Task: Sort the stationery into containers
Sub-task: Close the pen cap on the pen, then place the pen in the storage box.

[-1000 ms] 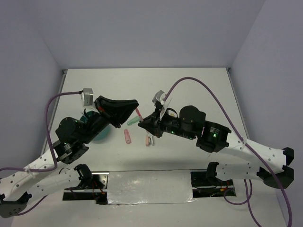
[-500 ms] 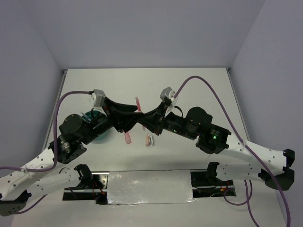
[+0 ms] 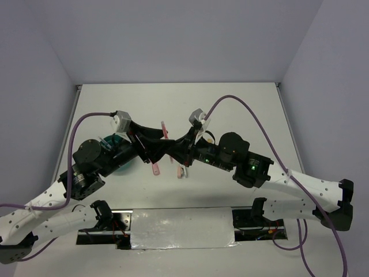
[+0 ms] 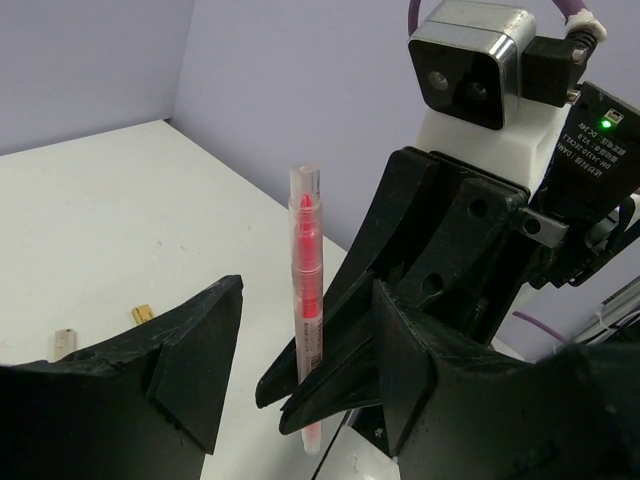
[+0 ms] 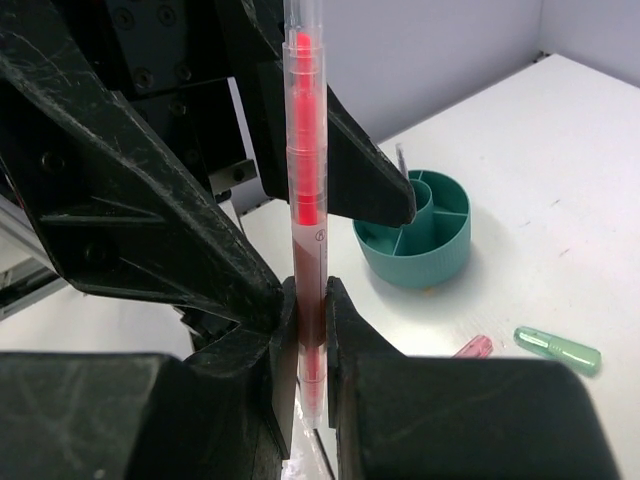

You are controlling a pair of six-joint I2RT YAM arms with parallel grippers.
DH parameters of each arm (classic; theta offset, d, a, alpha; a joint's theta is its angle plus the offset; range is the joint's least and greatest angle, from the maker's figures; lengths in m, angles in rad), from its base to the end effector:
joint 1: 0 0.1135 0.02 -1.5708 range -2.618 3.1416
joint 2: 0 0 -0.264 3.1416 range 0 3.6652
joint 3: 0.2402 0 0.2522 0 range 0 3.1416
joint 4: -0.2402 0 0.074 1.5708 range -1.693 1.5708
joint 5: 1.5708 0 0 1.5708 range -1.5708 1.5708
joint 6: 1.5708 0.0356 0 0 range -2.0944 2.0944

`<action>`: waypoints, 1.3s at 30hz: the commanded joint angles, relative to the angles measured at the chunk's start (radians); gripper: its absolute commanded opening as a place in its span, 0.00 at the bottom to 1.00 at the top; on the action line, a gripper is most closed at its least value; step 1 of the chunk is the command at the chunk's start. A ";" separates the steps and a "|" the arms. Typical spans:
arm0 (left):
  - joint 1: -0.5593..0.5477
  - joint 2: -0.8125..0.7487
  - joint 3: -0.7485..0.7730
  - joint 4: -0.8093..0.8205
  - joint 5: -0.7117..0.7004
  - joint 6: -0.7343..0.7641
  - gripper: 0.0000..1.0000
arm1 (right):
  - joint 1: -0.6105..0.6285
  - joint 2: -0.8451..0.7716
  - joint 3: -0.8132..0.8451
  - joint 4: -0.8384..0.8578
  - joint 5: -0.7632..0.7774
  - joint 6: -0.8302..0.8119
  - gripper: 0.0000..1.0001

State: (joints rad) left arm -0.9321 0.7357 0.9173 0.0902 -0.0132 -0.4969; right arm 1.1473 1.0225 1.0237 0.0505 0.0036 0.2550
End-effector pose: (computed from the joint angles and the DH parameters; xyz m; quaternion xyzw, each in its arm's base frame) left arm 0.0957 -0.1281 0.4233 0.1254 0.5916 -0.5188 0.6042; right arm 0.0974 0.2158 0.4048 -0.2959 0.6218 0.4668 0.5549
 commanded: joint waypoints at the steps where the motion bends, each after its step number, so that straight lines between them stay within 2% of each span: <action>1: -0.004 -0.007 0.045 0.017 0.018 0.032 0.66 | -0.001 -0.012 -0.005 0.068 -0.017 0.018 0.00; 8: -0.002 -0.013 0.043 0.011 -0.034 0.040 0.59 | -0.001 -0.012 -0.019 0.054 -0.059 0.003 0.00; 18: -0.002 -0.016 0.060 -0.014 -0.028 0.050 0.59 | -0.003 -0.036 -0.056 0.012 -0.028 -0.049 0.00; 23: -0.002 -0.002 0.055 -0.015 -0.010 0.044 0.47 | -0.001 -0.042 -0.050 -0.009 -0.007 -0.082 0.00; 29: -0.002 0.013 0.051 -0.026 0.005 0.040 0.49 | -0.001 -0.035 -0.024 -0.027 -0.005 -0.125 0.00; 31: -0.002 0.013 0.049 -0.020 0.021 0.038 0.39 | 0.000 -0.026 -0.011 -0.041 -0.005 -0.140 0.00; 32: -0.002 0.016 0.051 -0.021 0.021 0.037 0.26 | -0.001 -0.016 -0.004 -0.043 -0.005 -0.146 0.00; 33: -0.002 0.017 0.058 -0.026 0.019 0.037 0.19 | -0.001 -0.010 0.002 -0.043 -0.010 -0.152 0.00; 34: -0.002 0.021 0.064 -0.039 0.018 0.038 0.07 | -0.001 -0.006 0.006 -0.052 -0.014 -0.161 0.00; 36: -0.002 0.025 0.081 -0.055 -0.005 0.049 0.01 | -0.001 -0.002 0.003 -0.063 -0.027 -0.171 0.00; 37: -0.002 0.024 0.087 -0.079 -0.028 0.054 0.00 | 0.000 -0.002 -0.002 -0.064 -0.046 -0.184 0.07; 38: -0.002 0.028 0.097 -0.087 -0.078 0.072 0.00 | -0.001 -0.012 -0.017 -0.063 -0.053 -0.189 0.48; 39: -0.001 0.034 0.110 -0.136 -0.124 0.080 0.00 | -0.001 -0.021 -0.030 -0.061 -0.053 -0.194 0.70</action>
State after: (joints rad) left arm -0.9321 0.7650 0.9623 -0.0135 -0.0425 -0.4637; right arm 1.1461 1.0172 0.9829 -0.0048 -0.0196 0.1127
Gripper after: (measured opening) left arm 0.153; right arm 0.523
